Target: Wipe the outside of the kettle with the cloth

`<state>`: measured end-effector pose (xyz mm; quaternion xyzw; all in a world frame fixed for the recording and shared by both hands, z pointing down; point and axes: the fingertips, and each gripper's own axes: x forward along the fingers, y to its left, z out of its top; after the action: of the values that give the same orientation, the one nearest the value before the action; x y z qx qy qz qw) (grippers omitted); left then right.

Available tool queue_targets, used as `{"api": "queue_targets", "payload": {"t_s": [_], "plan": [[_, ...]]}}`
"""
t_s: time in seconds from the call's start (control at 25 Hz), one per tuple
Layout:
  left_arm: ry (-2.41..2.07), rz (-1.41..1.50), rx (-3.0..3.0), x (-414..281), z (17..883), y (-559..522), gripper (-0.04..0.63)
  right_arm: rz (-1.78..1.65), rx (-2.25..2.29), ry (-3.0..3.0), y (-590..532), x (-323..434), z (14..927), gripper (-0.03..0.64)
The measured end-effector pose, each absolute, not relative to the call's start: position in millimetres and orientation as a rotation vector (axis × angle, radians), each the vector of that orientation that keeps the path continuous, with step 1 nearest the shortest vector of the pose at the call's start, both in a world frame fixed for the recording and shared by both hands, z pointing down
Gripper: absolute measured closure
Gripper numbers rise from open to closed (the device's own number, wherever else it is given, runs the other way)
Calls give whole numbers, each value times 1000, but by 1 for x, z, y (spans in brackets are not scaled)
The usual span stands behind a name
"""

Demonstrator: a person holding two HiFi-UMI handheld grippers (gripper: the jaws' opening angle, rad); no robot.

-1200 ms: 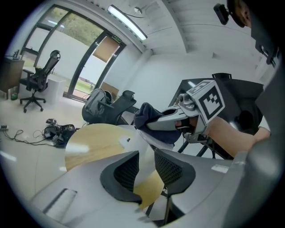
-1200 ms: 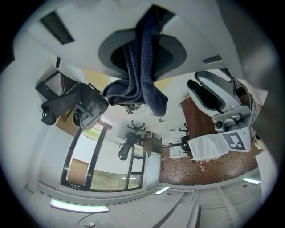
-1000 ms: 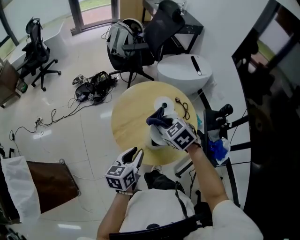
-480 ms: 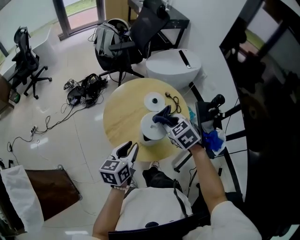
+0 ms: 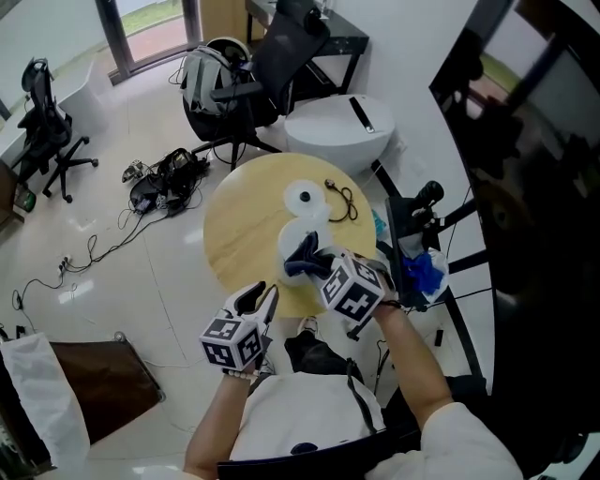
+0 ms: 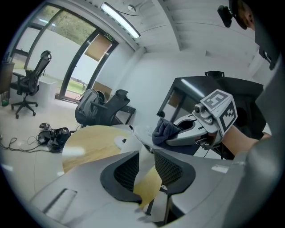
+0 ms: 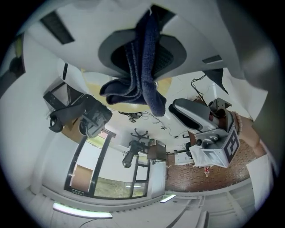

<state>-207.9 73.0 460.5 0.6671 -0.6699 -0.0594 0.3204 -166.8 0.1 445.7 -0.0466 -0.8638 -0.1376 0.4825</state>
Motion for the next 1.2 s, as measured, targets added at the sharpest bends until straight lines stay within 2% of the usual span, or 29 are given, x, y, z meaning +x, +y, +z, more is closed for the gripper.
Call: {"api": "queue_targets", "payload": {"t_s": [0.2, 0.52, 0.92, 1.08, 1.2], "plan": [[-1787, -177, 1728, -211, 460, 81, 483, -373, -178, -2103, 8, -195, 451, 548], [-1852, -196, 1681, -232, 454, 85, 483, -254, -107, -2164, -43, -217, 453, 548], [-1815, -87, 1774, -238, 451, 36, 477, -195, 33, -2190, -95, -190, 450, 548], [-1775, 20, 1818, -242, 456, 3, 351, -110, 149, -2308, -104, -167, 425, 548], [-1725, 89, 1844, -239, 465, -21, 306, 48, 264, -2446, -107, -144, 406, 548]]}}
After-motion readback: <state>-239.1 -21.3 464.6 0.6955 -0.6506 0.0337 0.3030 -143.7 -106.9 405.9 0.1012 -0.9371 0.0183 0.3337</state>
